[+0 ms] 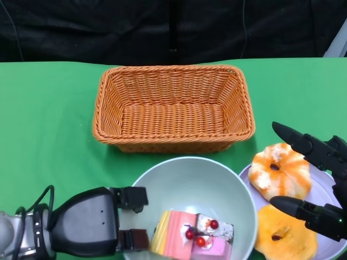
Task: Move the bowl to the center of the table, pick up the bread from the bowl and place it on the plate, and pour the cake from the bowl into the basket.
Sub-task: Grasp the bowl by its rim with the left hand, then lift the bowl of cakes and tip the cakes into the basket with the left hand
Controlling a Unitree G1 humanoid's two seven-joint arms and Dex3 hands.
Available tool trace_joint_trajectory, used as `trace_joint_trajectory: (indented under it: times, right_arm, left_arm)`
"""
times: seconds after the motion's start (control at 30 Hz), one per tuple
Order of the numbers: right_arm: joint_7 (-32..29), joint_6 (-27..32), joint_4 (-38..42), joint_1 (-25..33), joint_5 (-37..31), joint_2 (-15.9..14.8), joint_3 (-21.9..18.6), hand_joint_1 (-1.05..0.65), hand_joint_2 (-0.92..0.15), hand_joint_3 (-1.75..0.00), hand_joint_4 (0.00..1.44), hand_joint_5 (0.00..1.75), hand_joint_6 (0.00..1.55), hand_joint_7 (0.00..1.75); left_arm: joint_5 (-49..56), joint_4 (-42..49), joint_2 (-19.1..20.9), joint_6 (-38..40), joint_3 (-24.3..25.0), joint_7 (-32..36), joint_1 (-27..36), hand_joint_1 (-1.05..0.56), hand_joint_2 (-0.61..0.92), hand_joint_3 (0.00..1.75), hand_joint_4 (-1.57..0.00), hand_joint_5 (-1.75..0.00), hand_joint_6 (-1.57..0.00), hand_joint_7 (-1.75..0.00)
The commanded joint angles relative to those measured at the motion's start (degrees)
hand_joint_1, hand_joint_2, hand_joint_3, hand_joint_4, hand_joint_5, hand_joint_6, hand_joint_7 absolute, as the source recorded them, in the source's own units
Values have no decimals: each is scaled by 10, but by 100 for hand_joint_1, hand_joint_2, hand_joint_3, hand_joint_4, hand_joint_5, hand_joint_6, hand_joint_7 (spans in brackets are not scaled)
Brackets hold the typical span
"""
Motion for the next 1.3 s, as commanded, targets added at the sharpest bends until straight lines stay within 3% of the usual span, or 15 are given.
trace_joint_trajectory:
  times: [0.03,0.23,0.57,0.67,0.73,0.83,0.87,0.9,0.97,1.07,1.13,1.3]
  right_arm:
    - [-8,-11,-5,4,7,2,-2,-39,-92,-2,0,100,33,5]
    - [-20,-23,-6,12,9,12,-2,-43,-92,-8,0,102,34,7]
    - [-36,-61,1,21,18,25,8,-37,-92,-11,1,113,39,12]
    - [-46,-76,8,22,23,32,10,-36,-92,-10,0,123,42,21]
    - [-60,-103,21,25,41,40,11,-31,-92,-11,7,129,46,27]
    - [-93,-154,43,37,57,62,16,-24,-82,-34,28,133,35,84]
    - [-105,-179,54,39,67,69,16,-16,-61,-71,35,139,34,105]
    - [-114,-201,65,41,74,74,16,-11,-47,-96,40,143,36,116]
    - [-132,-247,86,43,79,81,13,-6,-34,-122,48,150,42,130]
    - [-152,-295,108,45,77,86,7,5,-31,-149,72,162,67,143]
    - [-157,-313,116,47,79,87,3,10,-33,-154,84,165,79,146]
    - [-162,-331,132,46,82,91,0,15,-32,-161,95,168,87,150]
  left_arm:
    - [-17,7,6,-4,-12,20,-6,-36,92,3,-88,-173,-73,-159]
    - [-41,-45,44,-10,1,18,2,-27,87,1,-93,-175,-73,-170]
    - [-102,-105,93,-54,37,-49,16,-28,87,1,-95,-175,-81,-160]
    - [-112,-116,97,-64,48,-62,23,-30,88,1,-95,-175,-82,-156]
    - [-130,-130,102,-74,64,-78,29,-29,88,1,-96,-175,-79,-163]
    - [-156,-149,106,-86,88,-112,34,-27,87,0,-97,-175,-76,-171]
    - [-162,-152,105,-88,95,-120,35,-28,88,0,-97,-175,-75,-172]
    - [-166,-155,105,-89,101,-126,37,-28,88,1,-97,-175,-75,-172]
    - [-175,-159,102,-95,115,-131,42,-29,90,1,-97,-175,-74,-174]
    - [-189,-159,96,-110,132,-123,51,-29,91,2,-98,-175,-75,-175]
    - [-196,-161,93,-117,143,-125,54,-28,91,2,-98,-175,-76,-175]
    - [-206,-169,90,-125,168,-139,59,-28,91,2,-98,-175,-76,-175]
